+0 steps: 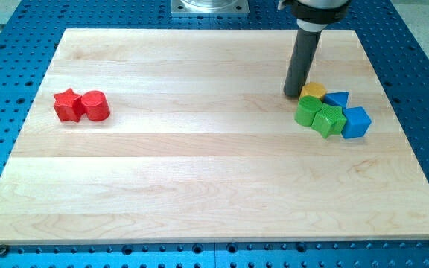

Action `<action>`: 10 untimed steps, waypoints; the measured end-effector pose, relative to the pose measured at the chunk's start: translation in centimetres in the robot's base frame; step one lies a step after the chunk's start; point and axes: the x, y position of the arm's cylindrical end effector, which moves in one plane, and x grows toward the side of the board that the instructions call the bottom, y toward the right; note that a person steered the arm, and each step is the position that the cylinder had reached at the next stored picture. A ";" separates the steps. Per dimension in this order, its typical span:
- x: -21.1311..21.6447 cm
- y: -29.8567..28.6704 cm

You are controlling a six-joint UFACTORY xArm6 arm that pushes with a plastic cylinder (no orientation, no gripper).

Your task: Push the heart into the triangle

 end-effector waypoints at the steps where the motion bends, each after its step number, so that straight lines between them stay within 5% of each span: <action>1: -5.0 -2.1; 3: -15.9 -1.4; 6: -12.1 -1.3; 10: -13.0 -1.3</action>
